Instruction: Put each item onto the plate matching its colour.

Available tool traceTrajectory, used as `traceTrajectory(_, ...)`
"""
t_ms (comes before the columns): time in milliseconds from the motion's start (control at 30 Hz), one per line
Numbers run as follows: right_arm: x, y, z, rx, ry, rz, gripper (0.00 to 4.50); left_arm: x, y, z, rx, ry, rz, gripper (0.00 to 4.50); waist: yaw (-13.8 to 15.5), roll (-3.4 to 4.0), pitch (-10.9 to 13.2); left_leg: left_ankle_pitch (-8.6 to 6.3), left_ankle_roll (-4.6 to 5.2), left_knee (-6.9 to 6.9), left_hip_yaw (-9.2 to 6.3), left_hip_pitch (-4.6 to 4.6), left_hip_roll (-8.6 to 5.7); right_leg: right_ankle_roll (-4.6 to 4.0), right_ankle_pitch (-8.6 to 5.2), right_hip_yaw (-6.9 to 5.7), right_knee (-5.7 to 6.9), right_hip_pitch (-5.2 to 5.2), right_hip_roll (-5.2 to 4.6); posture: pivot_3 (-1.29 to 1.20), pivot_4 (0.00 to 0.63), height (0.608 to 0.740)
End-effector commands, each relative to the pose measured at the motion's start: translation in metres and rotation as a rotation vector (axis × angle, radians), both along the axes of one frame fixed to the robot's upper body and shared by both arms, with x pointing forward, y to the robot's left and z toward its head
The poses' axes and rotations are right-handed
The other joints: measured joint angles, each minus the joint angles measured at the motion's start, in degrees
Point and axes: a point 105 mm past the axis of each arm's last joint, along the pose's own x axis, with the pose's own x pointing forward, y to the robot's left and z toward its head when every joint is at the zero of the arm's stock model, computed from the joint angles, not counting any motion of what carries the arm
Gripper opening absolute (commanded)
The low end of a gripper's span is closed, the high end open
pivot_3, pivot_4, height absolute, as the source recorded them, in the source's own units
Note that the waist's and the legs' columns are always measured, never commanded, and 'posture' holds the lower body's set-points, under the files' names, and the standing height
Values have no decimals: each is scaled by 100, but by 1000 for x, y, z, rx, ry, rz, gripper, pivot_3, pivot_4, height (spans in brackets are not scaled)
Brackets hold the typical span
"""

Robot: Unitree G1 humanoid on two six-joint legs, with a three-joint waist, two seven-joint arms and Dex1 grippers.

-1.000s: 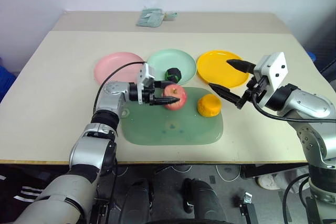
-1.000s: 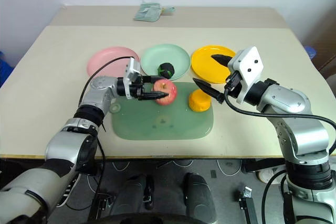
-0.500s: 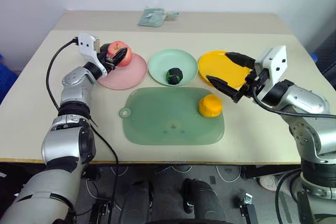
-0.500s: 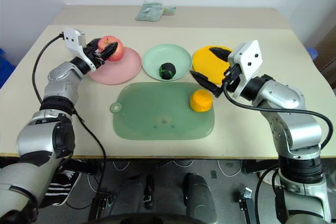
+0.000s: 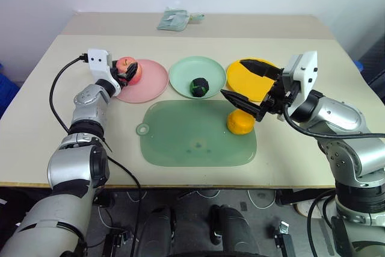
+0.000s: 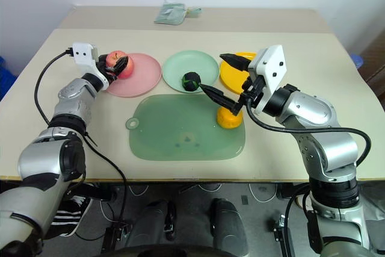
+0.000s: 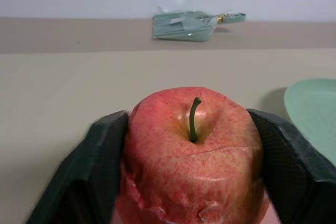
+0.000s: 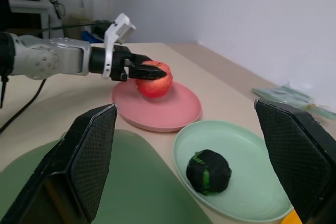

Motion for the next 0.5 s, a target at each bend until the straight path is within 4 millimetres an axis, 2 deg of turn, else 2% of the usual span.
traceTrajectory(33,-6,0,9,-11,-48,1,4302,1,1,24,40,-84,1,4384,1,0,0,0,0,0,0,0,0,0,0,0,0,0,0,0,150,740)
traceTrajectory(167,-3,-4,2,-53,-30,-21,4302,-3,-6,36,41,-137,-83,4384,4,0,0,0,0,0,0,0,0,0,0,0,0,0,0,0,150,740)
traceTrajectory(300,5,-14,-16,-125,43,-76,4302,-19,-19,55,-18,-206,-344,4384,-2,0,0,0,0,0,2,-1,0,-1,0,0,-2,0,0,0,150,740)
traceTrajectory(367,6,-17,-25,-149,90,-78,4302,-45,-33,63,-30,-237,-639,4384,-12,0,0,0,0,0,2,0,1,-2,-1,0,-1,-1,0,0,150,740)
traceTrajectory(433,8,-22,-43,-232,131,-105,4302,-73,-43,65,-32,-240,-886,4384,-34,0,0,0,-1,-2,4,0,2,-3,-1,1,0,-3,1,0,150,740)
traceTrajectory(500,14,-28,-58,-265,180,-139,4302,-93,-49,59,-5,-185,-1032,4384,-66,2,-1,0,0,-5,5,1,2,-4,-2,3,0,-3,0,0,150,740)
